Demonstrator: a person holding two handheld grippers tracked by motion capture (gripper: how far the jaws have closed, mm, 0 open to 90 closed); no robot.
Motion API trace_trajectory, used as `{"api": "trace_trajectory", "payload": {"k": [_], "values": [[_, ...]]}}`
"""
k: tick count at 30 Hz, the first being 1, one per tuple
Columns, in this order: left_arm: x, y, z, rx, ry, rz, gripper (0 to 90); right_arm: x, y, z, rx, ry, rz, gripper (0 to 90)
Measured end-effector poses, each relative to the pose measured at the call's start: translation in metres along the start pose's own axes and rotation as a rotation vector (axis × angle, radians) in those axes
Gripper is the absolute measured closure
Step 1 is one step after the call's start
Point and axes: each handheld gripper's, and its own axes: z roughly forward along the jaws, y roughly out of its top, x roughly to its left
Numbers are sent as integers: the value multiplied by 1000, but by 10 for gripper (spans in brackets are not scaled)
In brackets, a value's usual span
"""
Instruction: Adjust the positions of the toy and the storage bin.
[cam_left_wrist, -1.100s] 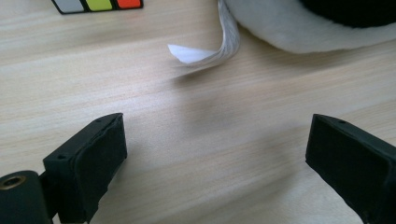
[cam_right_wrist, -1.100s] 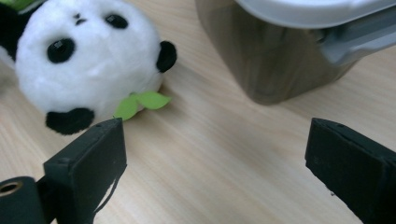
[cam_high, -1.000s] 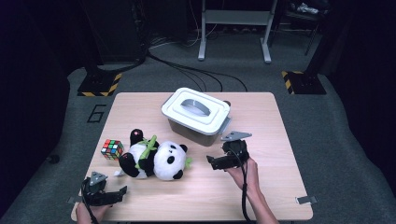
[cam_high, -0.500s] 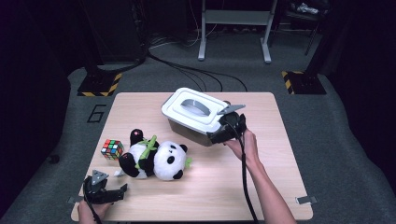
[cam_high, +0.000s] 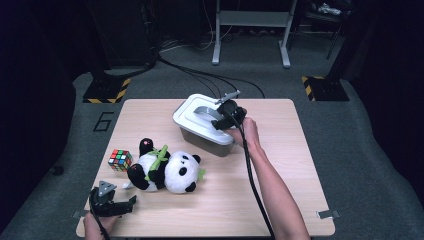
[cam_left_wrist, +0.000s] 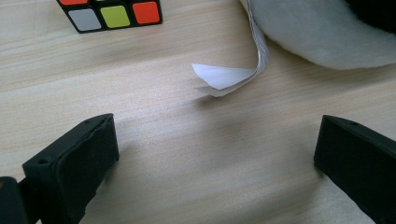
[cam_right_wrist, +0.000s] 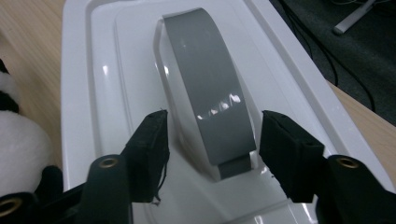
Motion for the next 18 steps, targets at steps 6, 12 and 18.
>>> {"api": "trace_trajectory", "payload": {"k": [6, 12, 18], "values": [[0, 0, 1, -12, 5, -3, 0, -2, 3, 6, 4, -3, -31, 603], [0, 0, 0, -6, 1, 0, 0, -1, 2, 3, 29, -10, -50, 628], [0, 0, 0, -3, 1, 1, 0, -3, -4, -6, 49, -17, -24, 655]]}}
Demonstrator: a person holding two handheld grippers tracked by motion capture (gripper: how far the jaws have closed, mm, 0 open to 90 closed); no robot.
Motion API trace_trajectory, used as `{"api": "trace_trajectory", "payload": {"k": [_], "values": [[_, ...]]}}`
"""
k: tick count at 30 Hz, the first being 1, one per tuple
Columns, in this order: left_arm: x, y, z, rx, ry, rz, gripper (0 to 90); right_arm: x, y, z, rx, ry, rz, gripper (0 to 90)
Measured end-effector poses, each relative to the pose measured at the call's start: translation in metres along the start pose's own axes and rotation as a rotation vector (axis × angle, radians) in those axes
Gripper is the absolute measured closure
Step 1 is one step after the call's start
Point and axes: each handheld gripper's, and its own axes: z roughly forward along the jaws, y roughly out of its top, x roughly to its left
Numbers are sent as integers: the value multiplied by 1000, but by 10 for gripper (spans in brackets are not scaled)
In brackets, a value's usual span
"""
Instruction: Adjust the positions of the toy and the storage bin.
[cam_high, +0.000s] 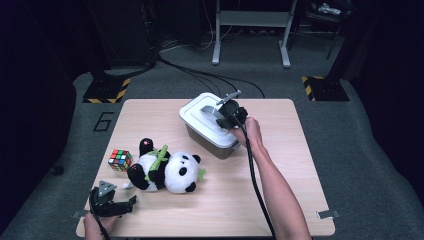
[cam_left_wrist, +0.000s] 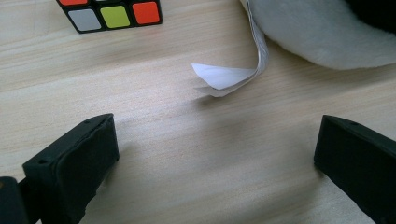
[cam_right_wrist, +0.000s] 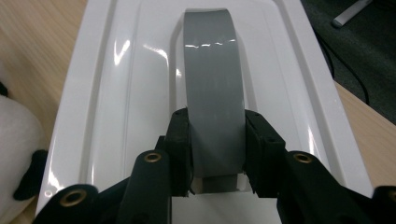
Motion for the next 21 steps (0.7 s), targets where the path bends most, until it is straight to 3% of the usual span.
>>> {"api": "trace_trajectory", "payload": {"k": [3, 10, 21], "values": [[0, 0, 0, 2, -1, -1, 0, -1, -8, -8, 6, 6, -2, 660], [0, 0, 0, 2, 1, -3, 0, 12, -29, -29, 1, 34, -21, 659], [0, 0, 0, 2, 1, -3, 0, 29, -43, -48, 42, -1, 70, 658]]}}
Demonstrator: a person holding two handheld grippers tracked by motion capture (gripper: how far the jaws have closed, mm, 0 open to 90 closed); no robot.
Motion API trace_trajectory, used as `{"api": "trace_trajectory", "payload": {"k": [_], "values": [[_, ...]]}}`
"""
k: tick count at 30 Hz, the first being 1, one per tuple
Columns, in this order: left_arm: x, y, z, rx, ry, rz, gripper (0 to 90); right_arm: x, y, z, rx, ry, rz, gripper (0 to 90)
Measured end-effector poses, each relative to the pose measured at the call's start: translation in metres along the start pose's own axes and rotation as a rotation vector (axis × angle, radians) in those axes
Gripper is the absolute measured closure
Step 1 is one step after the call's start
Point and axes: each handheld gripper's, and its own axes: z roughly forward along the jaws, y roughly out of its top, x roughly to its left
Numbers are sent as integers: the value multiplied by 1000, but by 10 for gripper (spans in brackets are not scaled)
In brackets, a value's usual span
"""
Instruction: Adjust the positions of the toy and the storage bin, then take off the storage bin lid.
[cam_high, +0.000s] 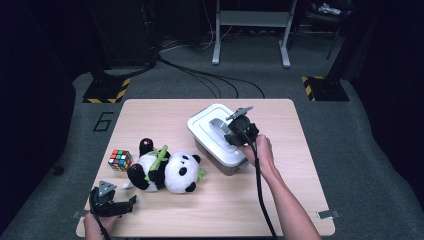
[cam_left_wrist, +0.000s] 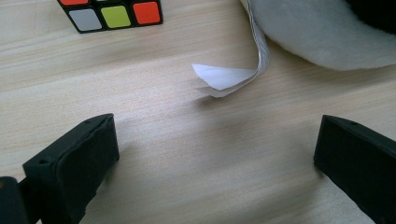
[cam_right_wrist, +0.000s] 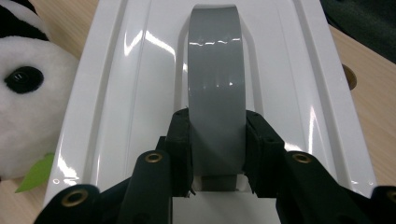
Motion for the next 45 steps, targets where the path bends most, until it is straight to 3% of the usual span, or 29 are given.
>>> {"api": "trace_trajectory", "payload": {"k": [4, 6, 13, 37, 39, 40, 41, 45], "values": [[1, 0, 0, 1, 2, 7, 0, 4, -4, -2, -19, -14, 8, 657], [1, 0, 0, 2, 1, 8, 0, 6, -5, -2, -18, -12, 35, 657], [1, 0, 0, 1, 0, 8, 1, 9, -5, -3, -7, -7, 58, 657], [0, 0, 0, 1, 5, 5, 0, 7, -4, -3, -6, -1, 50, 654], [0, 0, 0, 1, 5, 5, 1, 7, -2, -2, -3, -7, 51, 645], [0, 0, 0, 1, 5, 5, 0, 6, -1, -2, 7, -9, 25, 633], [0, 0, 0, 0, 5, 5, 0, 6, 1, -1, 1, -12, 22, 586], [0, 0, 0, 1, 5, 5, 0, 6, 11, 2, -8, -23, 37, 508]]}}
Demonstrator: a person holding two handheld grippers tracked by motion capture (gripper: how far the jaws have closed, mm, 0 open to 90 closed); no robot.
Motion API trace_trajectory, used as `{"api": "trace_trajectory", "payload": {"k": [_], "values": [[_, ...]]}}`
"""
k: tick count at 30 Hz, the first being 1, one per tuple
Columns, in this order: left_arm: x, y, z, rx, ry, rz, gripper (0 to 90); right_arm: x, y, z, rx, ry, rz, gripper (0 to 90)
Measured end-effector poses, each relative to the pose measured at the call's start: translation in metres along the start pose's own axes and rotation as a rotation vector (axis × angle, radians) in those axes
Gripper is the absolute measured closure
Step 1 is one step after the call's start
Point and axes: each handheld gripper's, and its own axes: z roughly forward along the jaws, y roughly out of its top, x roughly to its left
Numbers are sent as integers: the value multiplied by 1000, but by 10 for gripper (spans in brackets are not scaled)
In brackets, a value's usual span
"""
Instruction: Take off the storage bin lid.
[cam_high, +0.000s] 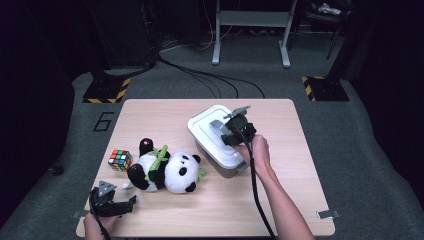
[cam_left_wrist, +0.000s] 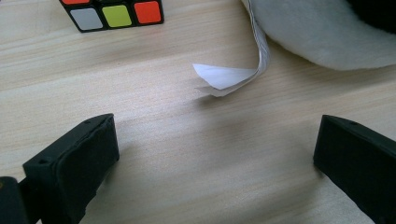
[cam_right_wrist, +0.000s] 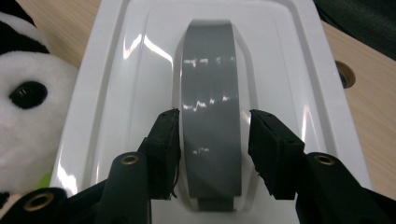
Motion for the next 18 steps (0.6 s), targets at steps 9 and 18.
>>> {"api": "trace_trajectory", "payload": {"k": [9, 18], "values": [[0, 0, 0, 0, 0, 0, 0, 7, 29, 10, 20, -30, -52, 646], [0, 0, 0, -5, 1, -1, 0, 8, 31, 9, 31, -26, -29, 662]]}}
